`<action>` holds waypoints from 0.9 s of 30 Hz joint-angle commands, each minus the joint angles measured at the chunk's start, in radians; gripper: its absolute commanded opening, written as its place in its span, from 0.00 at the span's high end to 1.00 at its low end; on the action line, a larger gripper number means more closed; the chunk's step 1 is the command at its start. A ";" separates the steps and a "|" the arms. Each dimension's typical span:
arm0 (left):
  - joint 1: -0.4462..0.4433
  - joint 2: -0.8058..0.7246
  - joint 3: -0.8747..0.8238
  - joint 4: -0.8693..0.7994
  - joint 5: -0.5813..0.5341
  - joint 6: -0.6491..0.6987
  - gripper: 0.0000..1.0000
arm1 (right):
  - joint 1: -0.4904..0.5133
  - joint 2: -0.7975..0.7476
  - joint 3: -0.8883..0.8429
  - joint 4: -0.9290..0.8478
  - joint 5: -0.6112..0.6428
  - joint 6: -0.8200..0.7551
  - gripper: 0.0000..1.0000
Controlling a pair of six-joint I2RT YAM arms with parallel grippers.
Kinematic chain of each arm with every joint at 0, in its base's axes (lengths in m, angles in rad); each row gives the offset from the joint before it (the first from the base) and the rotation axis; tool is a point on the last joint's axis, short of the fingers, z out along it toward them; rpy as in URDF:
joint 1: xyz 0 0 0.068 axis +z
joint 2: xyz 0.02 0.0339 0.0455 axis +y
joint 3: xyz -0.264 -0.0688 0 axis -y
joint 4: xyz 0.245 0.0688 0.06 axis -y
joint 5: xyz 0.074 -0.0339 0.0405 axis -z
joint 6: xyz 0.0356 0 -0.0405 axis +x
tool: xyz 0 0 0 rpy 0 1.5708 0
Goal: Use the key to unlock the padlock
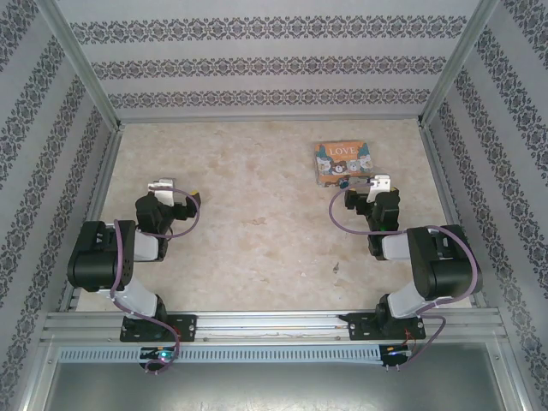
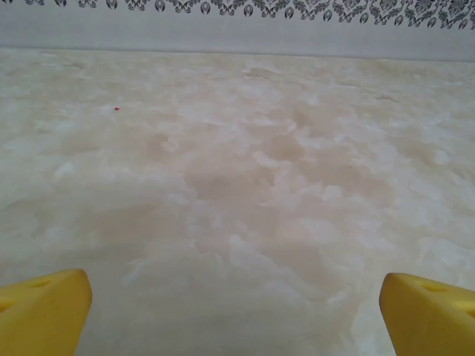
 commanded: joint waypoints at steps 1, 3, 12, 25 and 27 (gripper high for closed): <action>-0.007 -0.010 0.004 -0.002 0.019 0.023 0.01 | 0.002 -0.007 -0.007 0.037 0.021 -0.012 0.02; -0.007 -0.011 0.003 0.000 0.018 0.021 0.01 | 0.002 -0.008 -0.007 0.039 0.020 -0.011 0.02; -0.007 -0.010 0.010 -0.013 0.021 0.021 0.01 | 0.004 -0.007 -0.007 0.039 0.021 -0.011 0.02; -0.007 -0.011 0.000 0.006 -0.041 0.000 0.01 | -0.027 -0.007 0.028 0.005 -0.020 0.013 0.02; -0.007 -0.012 0.003 -0.003 -0.042 0.001 0.01 | -0.027 -0.007 0.028 0.003 -0.022 0.016 0.02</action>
